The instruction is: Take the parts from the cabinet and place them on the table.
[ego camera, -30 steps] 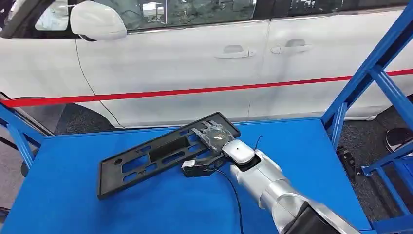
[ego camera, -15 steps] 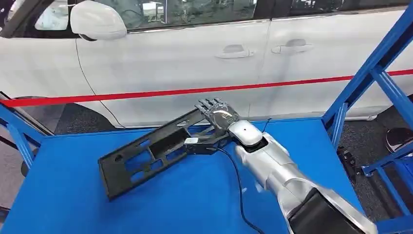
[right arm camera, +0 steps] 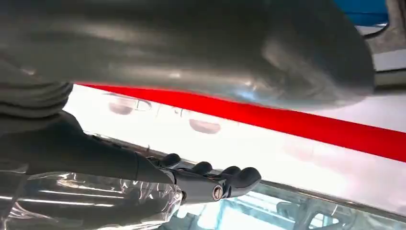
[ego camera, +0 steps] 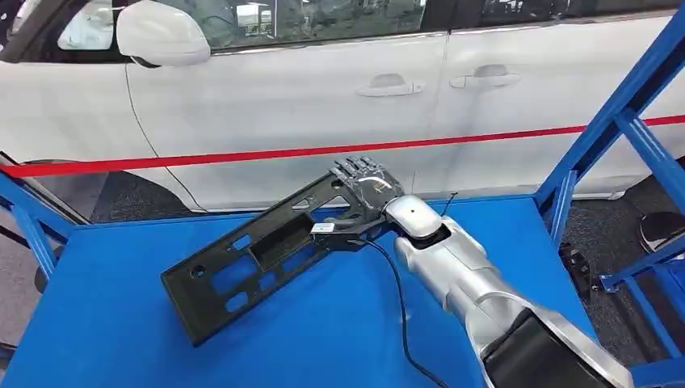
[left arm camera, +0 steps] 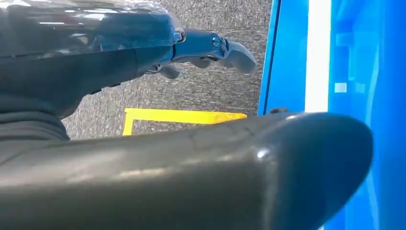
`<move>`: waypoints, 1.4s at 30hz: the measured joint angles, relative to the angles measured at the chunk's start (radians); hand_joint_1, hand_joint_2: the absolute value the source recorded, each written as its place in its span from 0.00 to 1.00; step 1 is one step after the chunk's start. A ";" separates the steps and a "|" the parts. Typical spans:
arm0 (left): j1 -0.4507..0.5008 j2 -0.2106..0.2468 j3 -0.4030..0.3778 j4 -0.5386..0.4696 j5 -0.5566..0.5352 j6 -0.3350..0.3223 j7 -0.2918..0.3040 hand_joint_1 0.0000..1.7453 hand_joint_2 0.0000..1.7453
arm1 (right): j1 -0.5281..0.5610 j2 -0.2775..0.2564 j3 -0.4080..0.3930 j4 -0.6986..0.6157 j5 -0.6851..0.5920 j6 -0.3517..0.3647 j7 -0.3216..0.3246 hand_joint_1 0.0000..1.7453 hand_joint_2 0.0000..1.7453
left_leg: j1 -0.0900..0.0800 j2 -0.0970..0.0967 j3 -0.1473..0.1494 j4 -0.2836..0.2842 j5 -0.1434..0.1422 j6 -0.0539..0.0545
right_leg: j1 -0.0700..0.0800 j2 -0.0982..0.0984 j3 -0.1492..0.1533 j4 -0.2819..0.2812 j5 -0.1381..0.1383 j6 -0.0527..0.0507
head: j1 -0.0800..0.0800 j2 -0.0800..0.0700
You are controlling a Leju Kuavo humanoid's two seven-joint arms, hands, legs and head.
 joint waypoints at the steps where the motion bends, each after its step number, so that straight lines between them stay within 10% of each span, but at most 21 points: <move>1: 0.000 0.001 0.000 0.000 0.000 0.000 0.000 0.00 0.00 | -0.002 0.000 0.000 0.000 -0.001 0.000 0.000 0.00 1.00 | 0.000 0.000 0.000 0.000 0.000 0.000 | 0.000 0.000 0.000 0.000 0.000 0.000 | 0.000 0.000; 9: 0.001 0.002 0.000 0.000 0.000 0.005 -0.003 0.00 0.00 | -0.006 0.000 0.000 0.000 -0.003 0.002 0.004 0.00 1.00 | 0.000 0.000 0.000 0.000 0.000 0.000 | 0.000 0.000 0.000 0.000 0.000 0.000 | 0.000 0.000; 10: 0.001 0.002 0.000 0.000 -0.001 0.005 -0.003 0.00 0.00 | -0.006 0.000 0.000 0.000 -0.004 0.002 0.005 0.00 0.00 | 0.000 0.000 0.000 0.000 0.000 0.000 | 0.000 0.000 0.000 0.000 0.000 0.000 | 0.000 0.000; 18: 0.000 0.001 0.000 0.000 -0.001 0.008 -0.004 0.00 0.00 | -0.005 -0.001 0.000 0.000 -0.004 0.010 0.005 0.00 0.00 | 0.000 0.000 0.000 0.000 0.000 0.000 | 0.000 0.000 0.000 0.000 0.000 0.000 | 0.000 0.000; 19: 0.000 0.001 0.000 0.000 -0.001 0.008 -0.003 0.00 0.00 | -0.005 -0.001 0.000 0.000 -0.004 0.010 0.006 0.00 1.00 | 0.000 0.000 0.000 0.000 0.000 0.000 | 0.000 0.000 0.000 0.000 0.000 0.000 | 0.000 0.000; 35: 0.007 0.000 0.007 0.000 0.000 0.008 -0.003 0.00 0.00 | 0.086 -0.034 0.003 0.012 0.041 0.063 0.008 0.00 1.00 | 0.000 0.000 -0.001 0.000 -0.001 0.001 | 0.000 0.000 -0.001 -0.001 0.000 0.000 | 0.000 0.000; 36: 0.008 0.000 0.007 0.000 0.000 0.008 -0.003 0.00 0.00 | 0.087 -0.035 0.003 0.012 0.041 0.061 0.008 0.00 0.00 | 0.000 0.000 -0.001 0.000 -0.001 0.001 | 0.000 0.000 -0.001 -0.001 0.000 0.000 | 0.000 0.000; 39: 0.008 -0.001 0.007 0.000 -0.002 0.008 -0.003 0.00 0.00 | 0.090 -0.038 0.005 0.014 0.048 0.060 0.017 0.00 0.00 | 0.000 0.000 -0.001 0.000 -0.001 0.001 | 0.000 0.000 0.000 -0.001 0.000 0.000 | 0.000 0.000; 40: 0.008 -0.001 0.007 0.000 -0.004 0.010 -0.003 0.00 0.00 | 0.093 -0.039 0.007 0.015 0.053 0.054 0.026 0.00 1.00 | 0.000 0.000 -0.001 0.000 -0.001 0.001 | 0.000 0.000 0.000 -0.001 0.000 0.000 | 0.000 0.000; 42: 0.008 -0.001 0.007 0.000 -0.005 0.015 -0.003 0.00 0.00 | 0.097 -0.039 0.013 0.017 0.075 0.022 0.055 0.00 1.00 | 0.000 0.000 0.000 0.000 -0.001 0.001 | 0.000 0.000 0.000 -0.001 0.000 0.000 | 0.000 0.000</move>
